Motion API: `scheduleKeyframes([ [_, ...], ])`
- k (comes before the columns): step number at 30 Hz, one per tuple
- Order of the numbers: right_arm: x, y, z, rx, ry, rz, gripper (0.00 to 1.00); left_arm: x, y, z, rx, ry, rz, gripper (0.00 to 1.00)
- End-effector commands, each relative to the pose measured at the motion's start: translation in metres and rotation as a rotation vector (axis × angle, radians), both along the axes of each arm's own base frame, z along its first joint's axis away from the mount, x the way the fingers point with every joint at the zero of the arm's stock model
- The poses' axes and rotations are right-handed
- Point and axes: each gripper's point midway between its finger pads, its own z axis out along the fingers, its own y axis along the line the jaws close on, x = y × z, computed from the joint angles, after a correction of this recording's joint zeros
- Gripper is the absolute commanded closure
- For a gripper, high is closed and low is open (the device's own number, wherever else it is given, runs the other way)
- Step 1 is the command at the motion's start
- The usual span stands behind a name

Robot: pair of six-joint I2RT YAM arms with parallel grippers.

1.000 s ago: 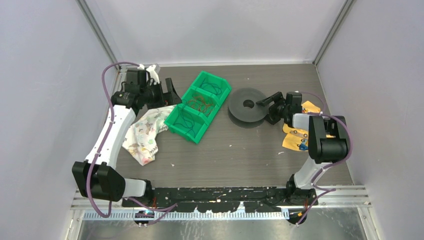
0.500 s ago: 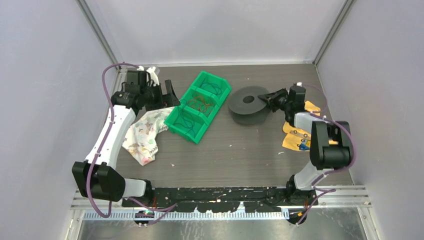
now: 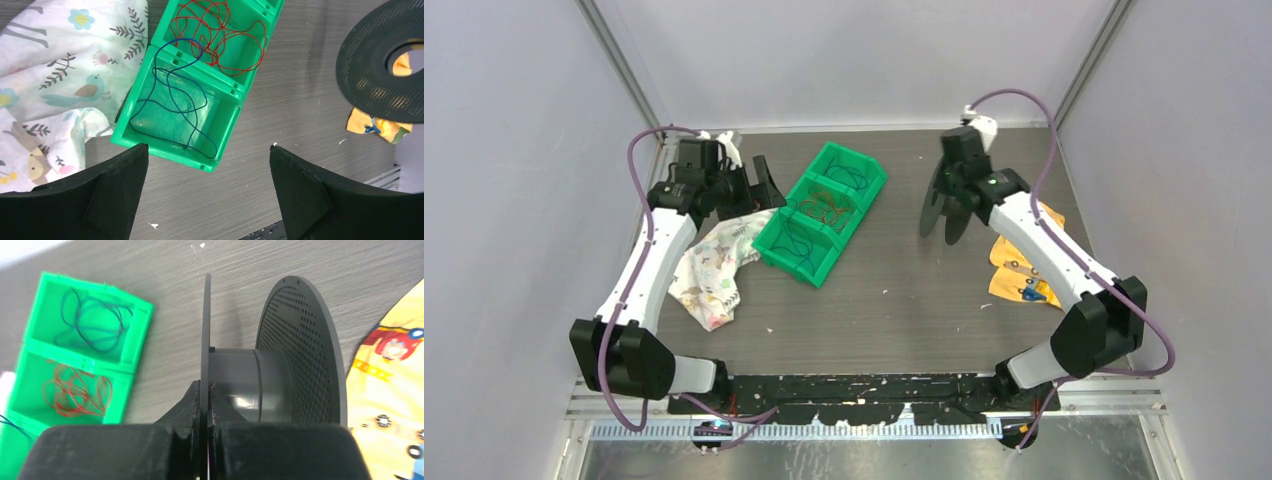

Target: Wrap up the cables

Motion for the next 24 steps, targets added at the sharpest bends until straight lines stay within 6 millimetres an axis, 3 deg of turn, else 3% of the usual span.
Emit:
scheduleKeyframes([
  [1,-0.015,-0.022,0.015,-0.451,0.011,-0.086,1.00,0.016,-0.008,0.023,-0.067,-0.065,0.007,0.08],
  [6,-0.013,-0.005,-0.001,-0.562,0.023,-0.028,1.00,0.014,-0.006,0.024,-0.045,-0.061,0.002,0.08],
  [15,-0.012,0.012,-0.034,-0.477,0.039,0.022,1.00,0.010,-0.006,0.019,-0.048,-0.048,0.003,0.08],
  [24,-0.004,0.021,-0.041,-0.361,-0.025,0.017,1.00,0.005,-0.005,0.021,-0.045,-0.052,-0.001,0.08],
])
